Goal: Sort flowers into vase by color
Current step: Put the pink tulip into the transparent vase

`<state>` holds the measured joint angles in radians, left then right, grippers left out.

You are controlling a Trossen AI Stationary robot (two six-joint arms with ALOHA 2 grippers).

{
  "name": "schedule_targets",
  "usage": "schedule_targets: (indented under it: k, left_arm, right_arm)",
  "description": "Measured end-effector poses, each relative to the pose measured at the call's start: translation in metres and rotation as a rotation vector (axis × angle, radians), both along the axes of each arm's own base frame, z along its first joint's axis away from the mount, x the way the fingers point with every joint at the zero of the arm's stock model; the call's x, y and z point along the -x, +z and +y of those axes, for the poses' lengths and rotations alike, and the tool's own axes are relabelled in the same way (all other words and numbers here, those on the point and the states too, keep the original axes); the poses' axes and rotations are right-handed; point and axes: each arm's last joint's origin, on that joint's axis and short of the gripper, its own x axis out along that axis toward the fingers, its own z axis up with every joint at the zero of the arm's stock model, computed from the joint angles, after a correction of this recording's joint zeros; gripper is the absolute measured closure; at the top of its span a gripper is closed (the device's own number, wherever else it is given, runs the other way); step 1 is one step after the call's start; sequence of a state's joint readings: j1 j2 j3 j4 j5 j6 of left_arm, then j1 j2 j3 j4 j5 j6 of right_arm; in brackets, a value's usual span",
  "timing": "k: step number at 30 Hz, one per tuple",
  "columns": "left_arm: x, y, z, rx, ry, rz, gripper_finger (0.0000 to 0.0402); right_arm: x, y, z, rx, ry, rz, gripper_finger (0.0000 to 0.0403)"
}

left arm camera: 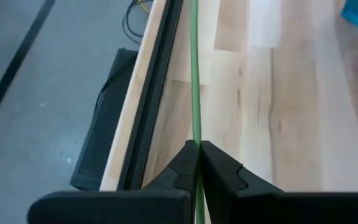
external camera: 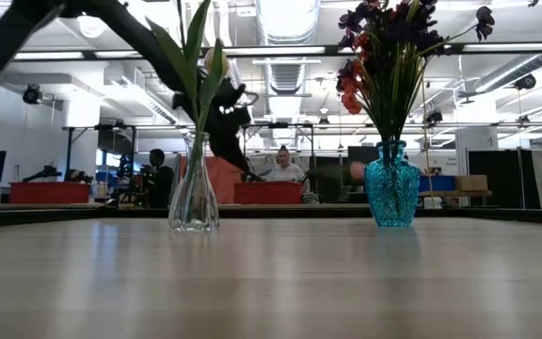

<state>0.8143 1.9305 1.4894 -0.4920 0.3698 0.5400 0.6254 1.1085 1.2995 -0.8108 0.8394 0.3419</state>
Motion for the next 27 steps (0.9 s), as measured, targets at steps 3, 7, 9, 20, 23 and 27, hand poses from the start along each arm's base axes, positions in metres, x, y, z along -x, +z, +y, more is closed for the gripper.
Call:
schedule_targets:
  k: [3, 7, 9, 20, 23, 27]
  left_arm:
    - [0.007, 0.020, -0.006, -0.028, 0.002, -0.027, 0.0401]
    - [0.020, 0.056, -0.014, -0.094, 0.010, -0.094, 0.0401]
    - [0.030, 0.075, -0.019, -0.125, 0.027, -0.121, 0.0401]
    - [0.079, 0.176, -0.070, -0.307, 0.076, -0.369, 0.0402]
    - [0.092, 0.196, -0.090, -0.285, 0.055, -0.465, 0.0402]
    - [0.102, 0.215, -0.124, -0.215, -0.106, -0.646, 0.0401]
  right_arm:
    - [0.000, 0.000, 0.000, 0.001, 0.001, 0.000, 0.0156]
    - [0.000, 0.000, 0.000, 0.001, 0.001, 0.000, 0.0156]
    - [0.000, 0.000, 0.000, 0.001, 0.001, 0.000, 0.0156]
    - [0.000, 0.000, 0.000, 0.017, 0.004, 0.002, 0.0156]
    - [0.000, 0.001, -0.001, 0.054, -0.031, -0.016, 0.0156]
    - [-0.002, 0.006, -0.004, 0.149, -0.119, -0.072, 0.0156]
